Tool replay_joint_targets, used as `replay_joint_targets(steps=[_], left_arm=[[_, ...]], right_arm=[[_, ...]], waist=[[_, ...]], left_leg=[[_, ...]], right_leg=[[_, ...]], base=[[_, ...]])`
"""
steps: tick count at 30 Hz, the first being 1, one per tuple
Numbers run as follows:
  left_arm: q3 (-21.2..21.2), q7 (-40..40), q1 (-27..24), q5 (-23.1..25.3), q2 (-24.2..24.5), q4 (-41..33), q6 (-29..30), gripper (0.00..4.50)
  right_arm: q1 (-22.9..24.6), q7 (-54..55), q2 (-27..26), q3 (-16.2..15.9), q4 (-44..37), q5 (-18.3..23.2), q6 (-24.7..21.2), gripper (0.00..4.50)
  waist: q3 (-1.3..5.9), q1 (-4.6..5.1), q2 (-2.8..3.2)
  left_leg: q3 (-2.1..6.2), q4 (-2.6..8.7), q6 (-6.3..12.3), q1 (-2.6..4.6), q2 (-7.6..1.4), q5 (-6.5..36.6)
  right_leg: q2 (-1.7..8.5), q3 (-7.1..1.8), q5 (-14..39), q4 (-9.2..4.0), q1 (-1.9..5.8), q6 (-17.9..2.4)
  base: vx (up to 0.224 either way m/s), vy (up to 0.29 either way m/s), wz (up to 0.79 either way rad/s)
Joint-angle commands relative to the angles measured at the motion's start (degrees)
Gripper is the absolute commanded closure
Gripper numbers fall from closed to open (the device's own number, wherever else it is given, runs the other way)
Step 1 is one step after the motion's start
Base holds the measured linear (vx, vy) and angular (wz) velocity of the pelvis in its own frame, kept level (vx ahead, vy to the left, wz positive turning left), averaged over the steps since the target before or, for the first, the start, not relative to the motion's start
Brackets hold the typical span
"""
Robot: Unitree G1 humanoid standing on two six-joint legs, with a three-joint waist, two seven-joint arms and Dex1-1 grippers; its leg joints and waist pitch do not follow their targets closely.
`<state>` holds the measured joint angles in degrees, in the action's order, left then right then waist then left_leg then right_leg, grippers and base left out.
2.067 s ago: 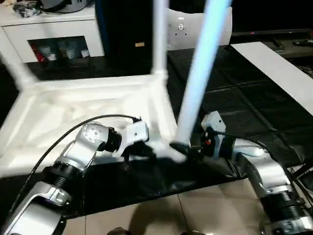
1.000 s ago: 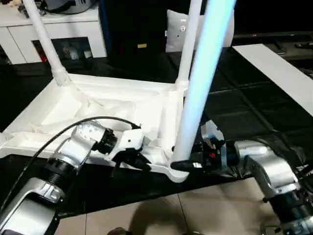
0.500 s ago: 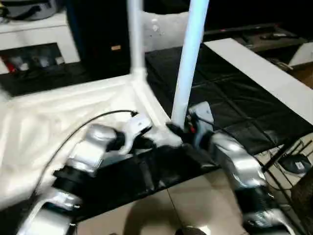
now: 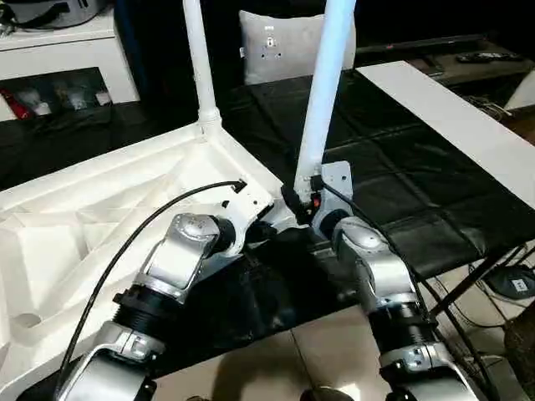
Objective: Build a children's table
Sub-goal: Rotate leg to tighten
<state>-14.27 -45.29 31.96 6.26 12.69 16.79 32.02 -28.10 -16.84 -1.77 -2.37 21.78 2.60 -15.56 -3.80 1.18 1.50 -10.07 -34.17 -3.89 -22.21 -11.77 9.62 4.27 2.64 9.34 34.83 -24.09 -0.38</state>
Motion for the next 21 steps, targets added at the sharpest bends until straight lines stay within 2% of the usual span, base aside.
replay_joint_targets(steps=[1,2,3,6,8,9,10,11,12,13,16,17,20,21], left_arm=[[-0.1,-1.1,0.9,-1.5,0.2,-2.9,-3.4,4.5],[-0.1,-2.9,0.3,-1.7,1.5,-1.9,-5.3,4.5],[-0.2,-3.9,0.2,-1.7,2.3,-1.2,-6.7,4.5],[-0.8,-5.6,0.0,-2.0,3.4,-0.6,-8.7,4.5],[-1.1,-7.9,0.2,-2.6,4.8,-0.4,-9.4,4.5],[-1.4,-9.9,0.3,-3.1,5.7,-0.4,-10.2,4.5],[-1.9,-12.7,0.3,-3.7,6.8,-0.2,-12.4,4.5],[-2.5,-17.0,0.2,-4.9,8.2,-0.1,-15.2,4.5],[-2.8,-18.6,0.2,-5.2,8.8,0.0,-16.3,4.5],[-3.0,-20.0,0.1,-5.6,9.3,0.1,-17.3,4.5],[-3.5,-22.9,0.1,-6.5,10.2,0.7,-19.1,4.5],[-4.4,-24.4,0.3,-6.0,11.2,1.5,-20.9,4.5],[-7.2,-30.8,0.8,-5.2,14.2,4.1,-27.4,4.5],[-7.2,-30.8,0.8,-5.2,14.2,4.1,-27.4,4.5]], right_arm=[[1.1,-4.5,-0.2,-4.1,-1.7,0.8,1.0,0.89],[3.0,-9.5,2.4,-4.0,-4.8,2.5,1.2,0.83],[4.0,-12.2,3.7,-4.0,-6.4,3.6,0.7,0.83],[5.1,-15.1,5.4,-4.2,-8.4,4.7,-0.8,0.51],[6.7,-19.6,8.5,-4.3,-10.3,5.7,-1.2,0.3],[7.5,-22.1,10.2,-4.2,-11.0,6.1,-0.8,0.3],[8.1,-25.1,12.3,-4.3,-11.5,6.9,-0.5,0.3],[8.6,-28.9,15.2,-4.9,-11.7,7.5,0.7,0.3],[8.7,-30.6,16.3,-5.0,-11.8,7.9,0.9,0.3],[8.7,-31.9,17.0,-5.0,-11.9,8.3,0.8,0.3],[8.7,-34.9,18.8,-5.0,-12.4,9.1,0.5,0.3],[8.6,-36.6,19.8,-5.0,-12.5,9.6,0.2,0.3],[7.7,-44.5,24.0,-5.6,-12.4,11.7,-0.2,0.3],[7.7,-44.5,24.0,-5.6,-12.4,11.7,-0.2,0.3]], waist=[[4.66,-0.51,0.81],[4.66,-0.5,0.37],[4.56,-0.82,0.73],[4.49,-1.21,0.8],[4.36,-1.55,0.6],[4.38,-1.65,0.35],[4.39,-1.82,0.56],[4.45,-2.06,0.48],[4.46,-2.09,0.03],[4.52,-2.3,0.24],[4.49,-2.85,0.36],[4.46,-3.08,0.13],[4.43,-3.68,0.23],[4.46,-3.86,0.24]], left_leg=[[0.15,3.69,1.26,0.92,-0.37,14.1],[0.15,3.69,1.4,0.86,-0.34,14.8],[0.16,3.72,1.59,0.98,-0.41,15.0],[0.16,3.82,1.65,1.08,-0.58,15.3],[0.18,3.93,1.03,1.29,-0.56,16.6],[0.11,3.89,0.94,1.35,-0.64,16.9],[0.14,3.86,1.01,1.41,-0.63,16.9],[0.2,3.88,1.39,1.23,-0.62,16.5],[0.07,3.82,1.64,1.12,-0.62,16.0],[0.15,3.78,1.71,1.2,-0.66,15.5],[0.0,3.71,1.89,1.32,-0.79,14.8],[-0.09,3.71,1.86,1.49,-0.85,14.9],[0.04,3.81,1.83,1.49,-0.84,15.4],[0.06,3.85,1.68,1.49,-0.97,15.7]], right_leg=[[2.22,-1.58,9.7,-4.33,3.57,-13.1],[2.22,-1.61,10.5,-4.35,3.69,-13.0],[2.28,-1.68,11.1,-4.36,3.7,-12.8],[2.26,-1.72,12.0,-4.42,3.43,-12.6],[2.26,-1.66,14.7,-4.69,3.48,-12.0],[2.32,-1.77,15.3,-4.68,3.26,-11.9],[2.34,-1.79,15.4,-4.67,3.22,-11.9],[2.44,-1.81,15.3,-4.78,3.43,-11.5],[2.35,-1.83,14.6,-4.59,3.42,-11.6],[2.44,-1.83,14.0,-4.45,3.41,-11.9],[2.54,-1.9,13.9,-4.39,3.16,-12.4],[2.5,-1.92,14.1,-4.49,3.01,-12.5],[2.48,-1.84,14.7,-4.4,3.11,-12.1],[2.57,-1.87,14.8,-4.22,3.2,-12.0]], base=[[0.0,0.0,0.0],[0.0,0.0,0.0],[0.0,0.0,0.0],[0.0,0.0,0.0],[0.0,0.0,0.0],[0.0,0.0,0.0],[0.0,0.0,0.0],[0.0,0.0,0.0],[0.0,0.0,0.0],[0.0,0.0,0.0],[0.0,0.0,0.0],[0.0,0.0,0.0],[0.0,0.0,0.0],[0.0,0.0,0.0]])
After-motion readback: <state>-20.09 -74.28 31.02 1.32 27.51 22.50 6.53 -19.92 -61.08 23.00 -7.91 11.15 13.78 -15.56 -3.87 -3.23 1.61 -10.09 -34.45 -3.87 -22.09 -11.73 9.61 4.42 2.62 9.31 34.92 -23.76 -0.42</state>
